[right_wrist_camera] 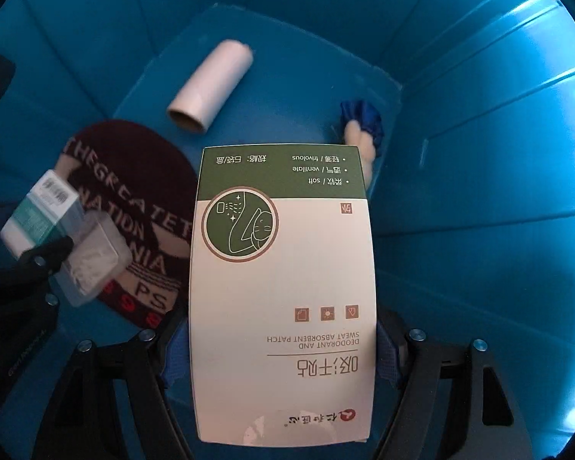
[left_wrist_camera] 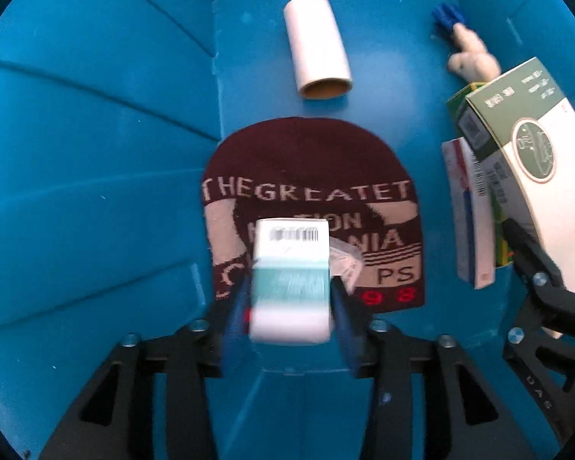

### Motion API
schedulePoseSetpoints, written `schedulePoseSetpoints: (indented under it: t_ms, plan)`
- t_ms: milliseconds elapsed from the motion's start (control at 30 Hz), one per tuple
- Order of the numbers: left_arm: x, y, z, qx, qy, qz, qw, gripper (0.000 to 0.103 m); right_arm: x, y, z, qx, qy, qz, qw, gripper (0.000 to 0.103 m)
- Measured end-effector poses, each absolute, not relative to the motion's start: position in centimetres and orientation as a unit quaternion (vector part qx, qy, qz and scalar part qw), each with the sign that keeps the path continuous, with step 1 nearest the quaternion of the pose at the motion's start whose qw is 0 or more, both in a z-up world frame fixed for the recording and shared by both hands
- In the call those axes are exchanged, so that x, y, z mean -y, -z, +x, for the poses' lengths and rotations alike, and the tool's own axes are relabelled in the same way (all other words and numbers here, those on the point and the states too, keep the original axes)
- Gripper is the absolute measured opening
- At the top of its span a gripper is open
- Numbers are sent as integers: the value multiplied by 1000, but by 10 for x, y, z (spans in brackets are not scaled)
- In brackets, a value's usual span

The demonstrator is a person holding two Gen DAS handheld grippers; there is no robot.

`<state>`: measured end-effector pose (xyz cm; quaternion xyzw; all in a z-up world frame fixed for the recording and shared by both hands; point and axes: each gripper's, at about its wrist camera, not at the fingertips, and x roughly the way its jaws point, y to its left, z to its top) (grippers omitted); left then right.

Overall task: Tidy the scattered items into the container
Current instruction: 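Open the left tool to drop the teal-white box while the right tool releases the patch box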

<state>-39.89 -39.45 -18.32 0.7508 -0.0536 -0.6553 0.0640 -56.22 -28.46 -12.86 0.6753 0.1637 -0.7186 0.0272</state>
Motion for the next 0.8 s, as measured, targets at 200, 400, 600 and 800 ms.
schedulePoseSetpoints:
  t_ms: [200, 400, 600, 800]
  plan:
    - [399, 174, -406, 56, 673, 733, 78, 70, 286, 135, -561, -174, 712, 680, 28, 77]
    - [390, 169, -409, 53, 679, 727, 91, 70, 279, 134, -561, -159, 714, 681, 24, 91]
    - [403, 167, -400, 49, 685, 722, 88, 70, 285, 141, -565, -160, 701, 694, 27, 103]
    - [404, 158, -402, 38, 699, 708, 93, 70, 291, 141, -565, -164, 694, 700, 39, 103]
